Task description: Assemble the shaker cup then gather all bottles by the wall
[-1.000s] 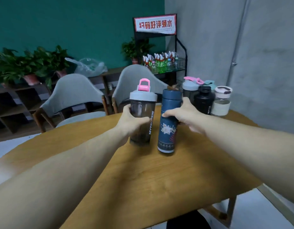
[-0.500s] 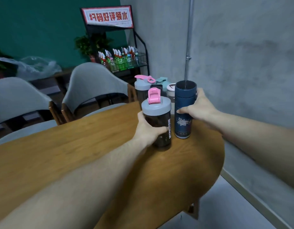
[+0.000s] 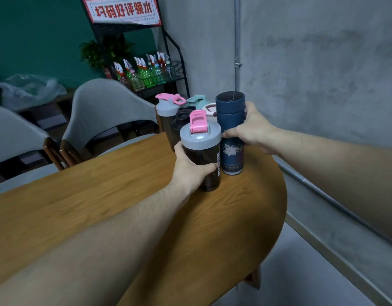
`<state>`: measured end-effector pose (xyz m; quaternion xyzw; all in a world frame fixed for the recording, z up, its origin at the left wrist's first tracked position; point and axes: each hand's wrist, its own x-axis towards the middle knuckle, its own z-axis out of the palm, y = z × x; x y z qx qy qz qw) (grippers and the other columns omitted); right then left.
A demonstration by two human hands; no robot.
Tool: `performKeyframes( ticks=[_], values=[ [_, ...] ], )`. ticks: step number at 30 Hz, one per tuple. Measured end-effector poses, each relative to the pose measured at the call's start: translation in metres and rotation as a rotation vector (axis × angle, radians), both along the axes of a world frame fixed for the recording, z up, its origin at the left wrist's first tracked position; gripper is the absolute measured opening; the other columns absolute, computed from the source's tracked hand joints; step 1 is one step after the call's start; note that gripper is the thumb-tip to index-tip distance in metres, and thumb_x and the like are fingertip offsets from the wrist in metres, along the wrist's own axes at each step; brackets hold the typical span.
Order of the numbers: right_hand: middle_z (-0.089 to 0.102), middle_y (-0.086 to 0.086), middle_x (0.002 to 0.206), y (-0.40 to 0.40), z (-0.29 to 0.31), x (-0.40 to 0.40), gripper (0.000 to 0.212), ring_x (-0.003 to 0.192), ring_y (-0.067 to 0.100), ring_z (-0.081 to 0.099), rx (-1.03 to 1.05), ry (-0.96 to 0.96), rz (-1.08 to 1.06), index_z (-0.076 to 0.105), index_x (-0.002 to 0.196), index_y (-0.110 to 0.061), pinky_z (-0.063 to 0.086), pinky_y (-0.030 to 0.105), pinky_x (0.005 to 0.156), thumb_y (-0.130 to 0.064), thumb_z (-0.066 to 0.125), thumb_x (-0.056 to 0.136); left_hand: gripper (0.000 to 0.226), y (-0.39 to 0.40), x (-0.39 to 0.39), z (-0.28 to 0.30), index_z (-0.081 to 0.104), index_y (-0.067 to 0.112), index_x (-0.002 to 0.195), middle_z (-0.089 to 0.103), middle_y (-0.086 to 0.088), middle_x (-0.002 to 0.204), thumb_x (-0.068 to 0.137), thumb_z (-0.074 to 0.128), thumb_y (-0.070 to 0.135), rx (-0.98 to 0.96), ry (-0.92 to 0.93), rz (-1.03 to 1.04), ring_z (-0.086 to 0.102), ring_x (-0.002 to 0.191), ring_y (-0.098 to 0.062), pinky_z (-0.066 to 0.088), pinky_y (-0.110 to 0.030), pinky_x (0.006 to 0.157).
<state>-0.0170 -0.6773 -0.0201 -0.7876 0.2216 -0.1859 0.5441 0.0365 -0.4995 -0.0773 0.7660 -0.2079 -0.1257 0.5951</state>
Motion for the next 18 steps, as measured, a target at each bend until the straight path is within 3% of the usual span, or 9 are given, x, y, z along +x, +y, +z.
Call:
performKeyframes(
  ticks=[7,10,15,18],
  values=[
    [0.054,0.002,0.124,-0.007,0.002,0.001,0.092,0.113,0.026,0.058,0.02,0.053,0.052,0.029,0.15,-0.023,0.05,0.036,0.077,-0.002,0.082,0.077,0.1,-0.009,-0.004,-0.001,0.022,0.021,0.15,0.047,0.006,0.13,0.075,0.086,0.003,-0.044,-0.003,0.039,0.045,0.127,-0.013,0.039,-0.036,0.108],
    [0.054,0.001,0.122,-0.006,0.0,-0.003,0.1,0.113,0.026,0.057,0.056,0.064,0.052,0.024,0.154,-0.026,0.05,0.035,0.075,-0.001,0.082,0.077,0.103,-0.012,-0.005,-0.001,0.021,0.021,0.151,0.046,0.0,0.147,0.074,0.088,0.008,-0.036,-0.007,0.067,0.043,0.138,-0.018,0.037,-0.039,0.113],
    [0.048,0.013,0.148,0.004,0.002,-0.018,0.113,0.128,0.036,0.053,0.03,0.187,0.039,0.011,0.159,-0.03,0.051,0.046,0.083,-0.008,0.085,0.076,0.113,-0.006,-0.006,0.005,0.021,0.021,0.152,0.038,-0.006,0.154,0.066,0.094,0.016,0.064,0.032,0.097,0.038,0.144,-0.026,0.038,-0.047,0.115],
    [0.043,0.014,0.154,0.014,0.002,-0.032,0.109,0.133,0.037,0.049,0.02,0.259,0.017,0.012,0.158,-0.029,0.051,0.047,0.083,-0.012,0.084,0.079,0.111,0.007,-0.014,0.017,0.021,0.021,0.153,0.031,-0.006,0.157,0.069,0.092,0.018,0.115,0.029,0.113,0.036,0.144,-0.028,0.04,-0.046,0.113]
  ],
)
